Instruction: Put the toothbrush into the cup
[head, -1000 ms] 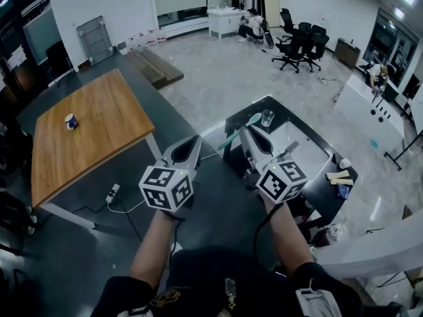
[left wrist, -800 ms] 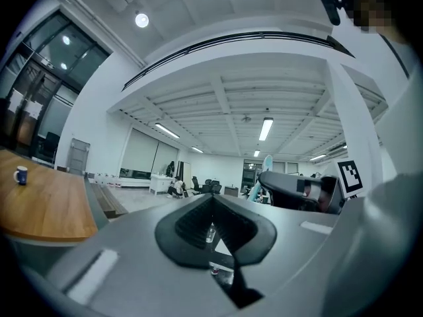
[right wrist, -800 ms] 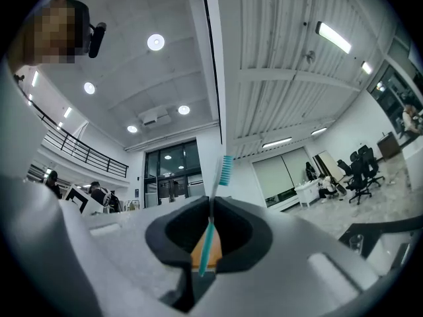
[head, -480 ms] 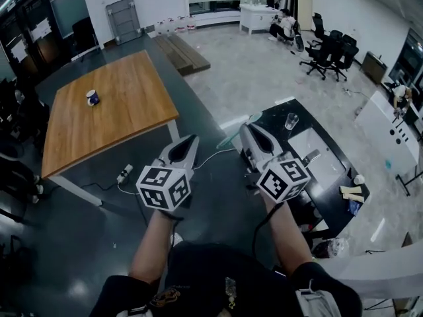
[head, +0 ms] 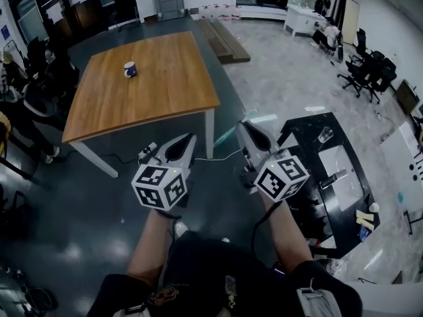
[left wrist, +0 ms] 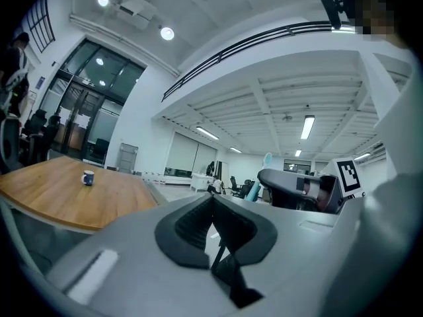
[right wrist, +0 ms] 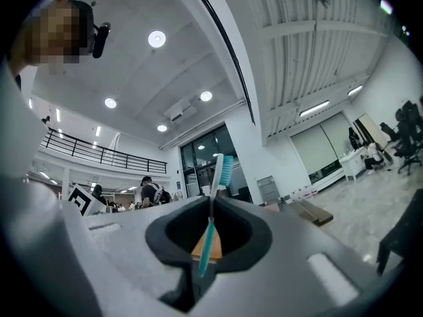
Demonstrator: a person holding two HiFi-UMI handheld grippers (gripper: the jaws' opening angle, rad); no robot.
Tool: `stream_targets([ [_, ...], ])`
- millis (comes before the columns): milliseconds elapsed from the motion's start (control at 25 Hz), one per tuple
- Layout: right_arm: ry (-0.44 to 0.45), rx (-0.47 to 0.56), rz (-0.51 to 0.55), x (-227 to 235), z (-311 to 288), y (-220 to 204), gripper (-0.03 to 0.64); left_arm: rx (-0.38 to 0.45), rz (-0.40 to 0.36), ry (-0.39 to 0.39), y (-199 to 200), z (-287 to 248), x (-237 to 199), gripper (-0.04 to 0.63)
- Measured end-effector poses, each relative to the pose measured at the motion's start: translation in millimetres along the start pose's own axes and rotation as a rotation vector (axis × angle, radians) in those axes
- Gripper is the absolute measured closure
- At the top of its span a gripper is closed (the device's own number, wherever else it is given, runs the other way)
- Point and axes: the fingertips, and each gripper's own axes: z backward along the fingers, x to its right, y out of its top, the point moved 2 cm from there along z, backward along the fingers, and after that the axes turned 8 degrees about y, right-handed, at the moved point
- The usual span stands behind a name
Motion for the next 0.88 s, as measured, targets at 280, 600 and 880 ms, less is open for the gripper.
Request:
stream_targets([
  [280,0.097,-0.044,-0.029,-31.7,-84.1,-29.2,0.589,0.006,0.020,0.098,10.7,21.4,-84.0,0.589],
  [600,0.153,-0.078,-0.028,-51.0,-164.6,-56.5,0.589,0.030,0.045,0.132,19.8,23.5,-161.5,0.589],
  [880,0.159,-0.111,-0.019,-62.2,-216.9,-80.8,0.589,0.027,0.069,0.150,18.7,26.7,-221.4,0.589],
])
